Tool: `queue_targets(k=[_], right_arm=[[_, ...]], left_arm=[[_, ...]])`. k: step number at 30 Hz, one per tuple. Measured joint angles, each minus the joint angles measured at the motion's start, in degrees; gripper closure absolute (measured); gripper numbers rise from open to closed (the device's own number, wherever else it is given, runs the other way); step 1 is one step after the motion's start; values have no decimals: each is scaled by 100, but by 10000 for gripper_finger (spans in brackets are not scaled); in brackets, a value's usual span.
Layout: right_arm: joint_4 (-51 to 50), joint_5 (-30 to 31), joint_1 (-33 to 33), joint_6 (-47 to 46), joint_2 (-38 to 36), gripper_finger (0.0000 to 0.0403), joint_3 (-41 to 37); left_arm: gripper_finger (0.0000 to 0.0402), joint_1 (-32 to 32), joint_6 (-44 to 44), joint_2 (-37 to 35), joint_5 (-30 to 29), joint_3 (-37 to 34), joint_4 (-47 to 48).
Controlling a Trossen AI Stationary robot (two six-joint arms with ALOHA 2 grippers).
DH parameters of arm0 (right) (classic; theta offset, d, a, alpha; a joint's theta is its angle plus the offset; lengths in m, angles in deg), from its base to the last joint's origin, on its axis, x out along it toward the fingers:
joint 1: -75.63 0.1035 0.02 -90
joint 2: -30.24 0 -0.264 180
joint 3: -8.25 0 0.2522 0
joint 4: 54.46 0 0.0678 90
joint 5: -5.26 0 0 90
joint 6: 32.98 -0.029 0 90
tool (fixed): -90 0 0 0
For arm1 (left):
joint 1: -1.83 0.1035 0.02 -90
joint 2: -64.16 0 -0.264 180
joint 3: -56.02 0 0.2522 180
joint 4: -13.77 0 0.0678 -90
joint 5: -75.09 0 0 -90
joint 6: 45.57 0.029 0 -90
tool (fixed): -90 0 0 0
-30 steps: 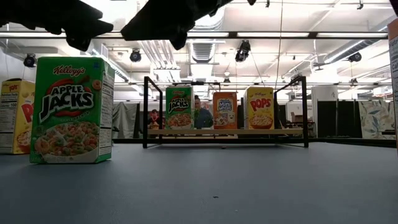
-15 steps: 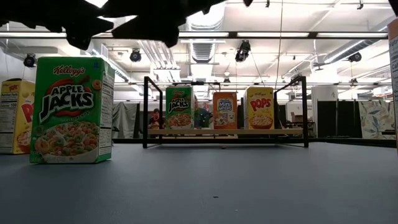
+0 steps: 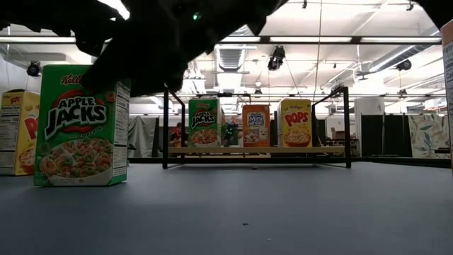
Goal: Stack cereal on shelf
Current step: Stack the green cereal box on the shelf
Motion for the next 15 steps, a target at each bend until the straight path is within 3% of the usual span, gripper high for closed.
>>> queue_targets(k=[6, 15], right_arm=[[-814, -10, -2, 21, 272, 117, 621], [-953, -51, -2, 24, 295, 206, 732]], left_arm=[[212, 0, 2, -2, 0, 25, -2], [212, 0, 2, -7, 0, 25, -11]])
